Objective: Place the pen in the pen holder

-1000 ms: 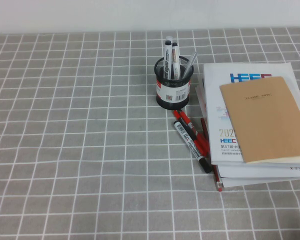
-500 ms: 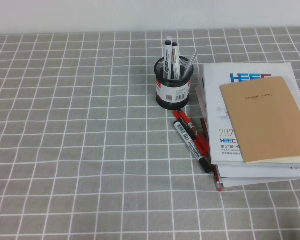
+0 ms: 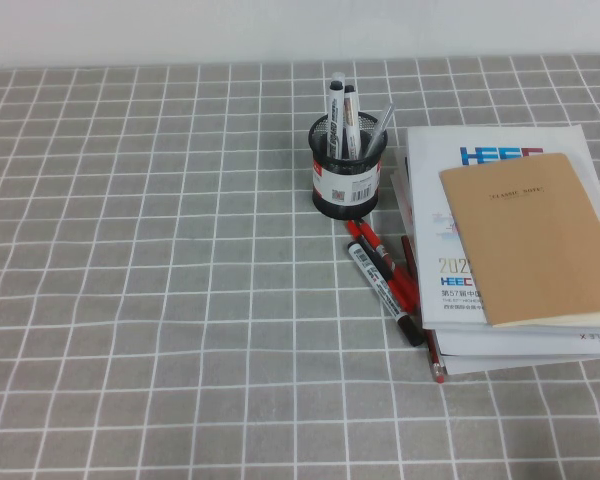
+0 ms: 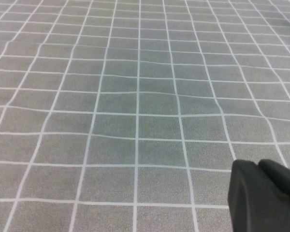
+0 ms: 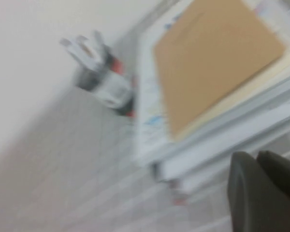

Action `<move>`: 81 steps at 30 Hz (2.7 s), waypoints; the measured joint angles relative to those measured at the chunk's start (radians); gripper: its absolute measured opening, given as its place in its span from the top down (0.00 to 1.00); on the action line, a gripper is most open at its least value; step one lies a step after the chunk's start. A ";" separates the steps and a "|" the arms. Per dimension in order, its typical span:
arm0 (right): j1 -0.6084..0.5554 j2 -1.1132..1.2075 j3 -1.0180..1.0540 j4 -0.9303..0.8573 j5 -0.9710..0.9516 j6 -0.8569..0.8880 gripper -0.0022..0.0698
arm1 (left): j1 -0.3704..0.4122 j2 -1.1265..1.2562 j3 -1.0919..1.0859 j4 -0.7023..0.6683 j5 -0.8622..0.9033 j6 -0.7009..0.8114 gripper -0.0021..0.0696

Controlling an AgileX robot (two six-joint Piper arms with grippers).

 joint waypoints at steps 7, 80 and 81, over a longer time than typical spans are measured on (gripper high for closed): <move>0.000 0.000 0.000 0.308 -0.016 0.000 0.99 | 0.000 0.000 0.000 0.000 0.000 0.000 0.98; 0.579 1.833 -1.653 -0.641 0.855 0.002 0.99 | 0.000 0.000 0.000 0.000 0.000 0.000 0.98; 0.579 1.849 -1.657 -0.639 0.855 0.002 0.99 | 0.000 0.000 0.000 0.000 0.000 0.000 0.98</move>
